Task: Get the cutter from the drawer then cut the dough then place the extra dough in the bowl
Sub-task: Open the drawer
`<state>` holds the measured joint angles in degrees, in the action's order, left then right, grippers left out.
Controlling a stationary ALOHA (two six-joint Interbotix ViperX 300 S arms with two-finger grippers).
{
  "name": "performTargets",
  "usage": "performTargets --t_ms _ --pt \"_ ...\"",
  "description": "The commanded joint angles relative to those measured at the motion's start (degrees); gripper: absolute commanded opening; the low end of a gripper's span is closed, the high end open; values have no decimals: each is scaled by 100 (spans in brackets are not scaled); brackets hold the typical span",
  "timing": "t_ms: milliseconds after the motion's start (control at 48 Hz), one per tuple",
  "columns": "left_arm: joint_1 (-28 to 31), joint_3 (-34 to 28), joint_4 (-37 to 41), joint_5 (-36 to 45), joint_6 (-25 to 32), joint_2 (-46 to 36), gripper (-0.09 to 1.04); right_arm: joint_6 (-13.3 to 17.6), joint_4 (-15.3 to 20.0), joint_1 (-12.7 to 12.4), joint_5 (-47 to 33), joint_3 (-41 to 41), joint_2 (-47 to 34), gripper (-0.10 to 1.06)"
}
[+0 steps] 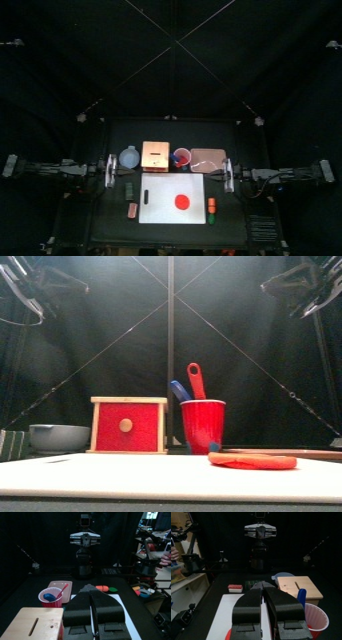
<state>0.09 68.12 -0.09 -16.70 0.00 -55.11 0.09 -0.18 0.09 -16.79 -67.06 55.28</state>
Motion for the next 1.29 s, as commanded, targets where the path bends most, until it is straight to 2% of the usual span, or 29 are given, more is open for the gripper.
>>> performTargets --t_ms 21,188,333,521,729,792,938,1292 --pt "-97 -44 -220 -422 -53 413 -6 18 9 -44 -114 149 -255 1" --pt "-185 44 -1090 -923 -53 1011 -1 18 53 -229 -387 738 -1116 3" --pt "-475 26 -1890 -976 -53 1371 13 62 193 -633 -387 1644 -2039 3" --pt "-677 -35 -3208 -993 -70 1705 45 88 721 -1151 -141 2522 -2997 3" --pt "-712 -141 -4904 -1002 -70 2276 84 88 835 -1310 686 3428 -3841 3" --pt "-712 -176 -5353 -993 -70 2443 89 88 844 -1345 1046 3709 -4096 3" --pt "-712 -255 -6354 -1002 -70 2848 92 79 817 -1433 2013 4491 -4772 3" --pt "-624 -1002 -7049 -949 -70 4052 92 53 756 -1731 3788 6064 -6223 3"
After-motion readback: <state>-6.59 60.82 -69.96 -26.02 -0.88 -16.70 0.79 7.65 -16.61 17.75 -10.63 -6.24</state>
